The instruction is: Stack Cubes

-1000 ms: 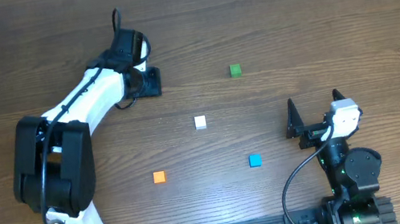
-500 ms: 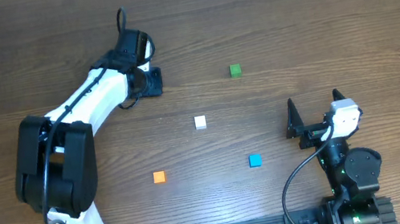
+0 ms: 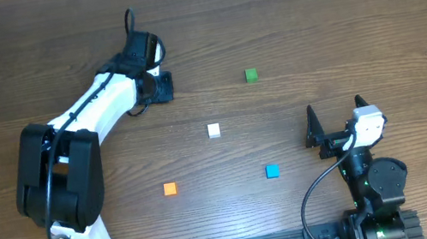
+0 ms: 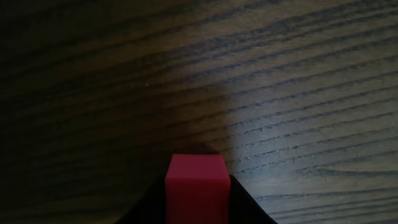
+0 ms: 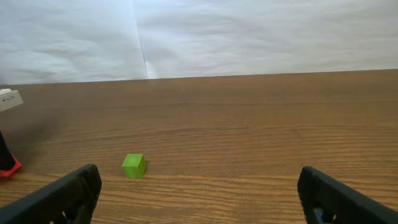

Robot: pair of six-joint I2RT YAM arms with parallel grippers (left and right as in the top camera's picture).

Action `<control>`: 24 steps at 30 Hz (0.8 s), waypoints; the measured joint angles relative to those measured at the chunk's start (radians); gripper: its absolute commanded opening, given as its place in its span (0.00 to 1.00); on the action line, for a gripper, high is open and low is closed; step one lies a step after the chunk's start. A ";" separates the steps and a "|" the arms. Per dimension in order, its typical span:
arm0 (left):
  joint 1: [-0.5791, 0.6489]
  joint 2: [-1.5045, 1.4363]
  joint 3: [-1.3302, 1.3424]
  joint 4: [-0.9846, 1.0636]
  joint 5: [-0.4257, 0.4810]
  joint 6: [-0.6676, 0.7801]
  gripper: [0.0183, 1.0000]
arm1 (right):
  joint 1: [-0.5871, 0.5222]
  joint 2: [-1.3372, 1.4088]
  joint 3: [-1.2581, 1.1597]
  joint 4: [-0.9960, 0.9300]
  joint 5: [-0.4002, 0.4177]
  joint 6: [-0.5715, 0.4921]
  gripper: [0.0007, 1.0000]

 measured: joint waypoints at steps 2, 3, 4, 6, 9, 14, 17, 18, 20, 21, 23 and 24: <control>0.000 0.000 0.000 0.000 -0.002 0.000 0.10 | 0.000 0.000 0.000 0.000 0.000 0.000 0.99; 0.000 0.000 0.000 0.000 -0.002 -0.001 0.08 | 0.000 0.000 0.000 0.000 0.000 0.000 0.99; 0.000 0.000 0.000 -0.001 -0.002 -0.004 0.06 | 0.000 0.000 0.000 0.000 0.000 -0.001 0.99; 0.000 0.000 0.007 -0.024 -0.002 -0.013 0.03 | 0.000 0.000 0.000 0.000 0.000 0.000 0.99; 0.000 0.002 0.040 -0.113 -0.002 -0.041 0.02 | 0.000 0.000 0.000 0.000 0.000 0.000 0.99; -0.016 0.003 0.187 -0.336 -0.003 -0.111 0.02 | 0.000 0.000 0.000 0.000 0.000 0.000 0.99; -0.050 -0.014 0.277 -0.436 -0.010 -0.153 0.02 | 0.000 0.000 0.000 0.000 0.000 0.000 0.99; -0.071 -0.031 0.302 -0.463 -0.016 -0.172 0.02 | 0.000 0.000 0.000 0.000 0.000 0.000 0.99; -0.113 -0.068 0.328 -0.491 -0.029 -0.206 0.02 | 0.000 0.000 0.000 0.000 0.000 0.000 0.99; -0.140 -0.091 0.335 -0.497 -0.035 -0.226 0.02 | 0.000 0.000 0.000 0.000 0.000 0.000 0.99; -0.206 -0.137 0.344 -0.508 -0.049 -0.267 0.02 | 0.000 0.000 0.000 0.000 0.000 0.000 0.99; -0.235 -0.152 0.348 -0.511 -0.053 -0.285 0.02 | 0.000 0.000 0.000 0.000 0.000 0.000 0.99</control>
